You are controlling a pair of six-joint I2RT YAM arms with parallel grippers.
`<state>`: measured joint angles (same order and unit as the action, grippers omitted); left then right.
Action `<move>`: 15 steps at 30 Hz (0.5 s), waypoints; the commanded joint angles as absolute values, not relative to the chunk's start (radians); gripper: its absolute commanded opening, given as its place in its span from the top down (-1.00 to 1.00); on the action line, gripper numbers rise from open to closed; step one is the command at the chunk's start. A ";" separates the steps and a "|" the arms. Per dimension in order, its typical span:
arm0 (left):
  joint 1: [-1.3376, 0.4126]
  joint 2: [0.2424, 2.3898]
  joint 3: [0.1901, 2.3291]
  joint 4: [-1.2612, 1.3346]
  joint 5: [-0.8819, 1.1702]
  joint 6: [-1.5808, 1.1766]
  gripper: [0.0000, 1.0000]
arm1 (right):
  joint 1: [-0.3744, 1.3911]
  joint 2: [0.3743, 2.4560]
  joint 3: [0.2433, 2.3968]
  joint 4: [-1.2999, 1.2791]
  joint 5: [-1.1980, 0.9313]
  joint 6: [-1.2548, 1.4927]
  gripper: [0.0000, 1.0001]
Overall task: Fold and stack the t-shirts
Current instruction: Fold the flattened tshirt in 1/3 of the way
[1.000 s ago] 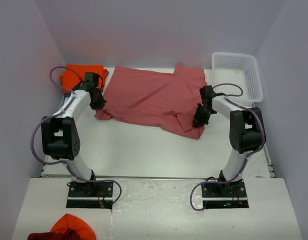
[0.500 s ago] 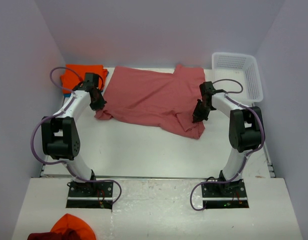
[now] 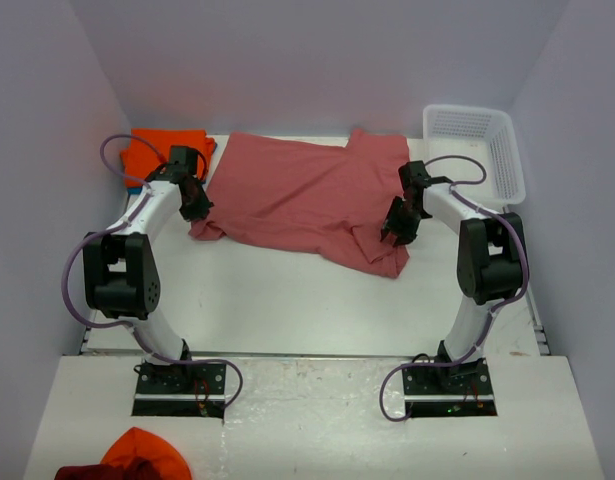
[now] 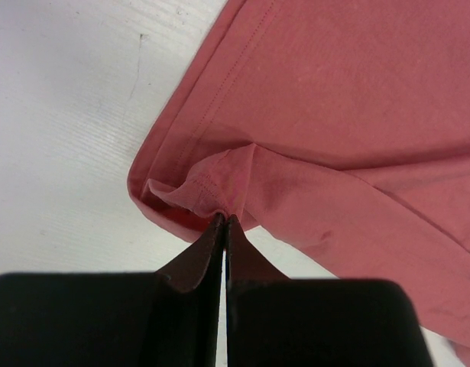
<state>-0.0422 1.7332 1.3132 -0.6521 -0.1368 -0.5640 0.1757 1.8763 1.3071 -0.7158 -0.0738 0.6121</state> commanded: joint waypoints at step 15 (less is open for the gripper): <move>-0.044 1.710 1.293 -0.617 -0.095 -0.558 1.00 | 0.175 1.893 1.295 -0.744 -0.136 0.661 0.16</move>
